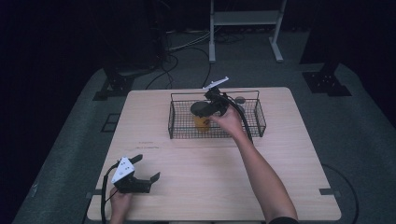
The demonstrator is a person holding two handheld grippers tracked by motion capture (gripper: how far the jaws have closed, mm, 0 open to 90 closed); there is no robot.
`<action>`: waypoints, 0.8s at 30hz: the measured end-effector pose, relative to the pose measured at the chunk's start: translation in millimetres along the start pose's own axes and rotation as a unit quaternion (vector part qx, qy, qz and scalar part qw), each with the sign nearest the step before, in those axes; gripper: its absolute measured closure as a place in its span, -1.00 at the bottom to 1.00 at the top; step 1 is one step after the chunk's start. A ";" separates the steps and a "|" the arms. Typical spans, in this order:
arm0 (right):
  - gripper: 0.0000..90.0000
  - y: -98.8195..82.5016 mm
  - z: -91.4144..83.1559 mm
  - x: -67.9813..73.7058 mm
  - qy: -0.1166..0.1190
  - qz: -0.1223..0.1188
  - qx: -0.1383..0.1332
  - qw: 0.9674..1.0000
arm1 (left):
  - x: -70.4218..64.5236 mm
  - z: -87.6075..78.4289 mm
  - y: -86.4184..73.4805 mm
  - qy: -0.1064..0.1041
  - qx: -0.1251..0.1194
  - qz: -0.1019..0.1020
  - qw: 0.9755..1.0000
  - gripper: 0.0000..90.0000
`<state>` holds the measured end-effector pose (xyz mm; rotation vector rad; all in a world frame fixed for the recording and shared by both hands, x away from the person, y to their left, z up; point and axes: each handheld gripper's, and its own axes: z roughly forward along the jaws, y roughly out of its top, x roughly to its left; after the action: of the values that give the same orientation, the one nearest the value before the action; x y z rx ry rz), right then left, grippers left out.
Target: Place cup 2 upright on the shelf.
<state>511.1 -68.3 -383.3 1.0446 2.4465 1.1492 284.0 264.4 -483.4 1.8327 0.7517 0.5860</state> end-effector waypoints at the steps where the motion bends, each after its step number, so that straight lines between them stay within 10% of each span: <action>1: -0.95 0.0 -3.0 0.6 0.000 -0.003 -0.002 1.000 | 0.0 0.1 0.0 0.000 0.000 0.001 1.000 -1.00; 24: -0.95 -34.7 -73.8 -4.4 0.018 -0.018 -0.033 0.999 | -1.3 0.6 -0.2 0.003 0.004 0.001 1.000 -1.00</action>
<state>460.9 -128.6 -360.8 0.9645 2.4257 1.2395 283.4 263.2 -483.8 1.8401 0.7580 0.5914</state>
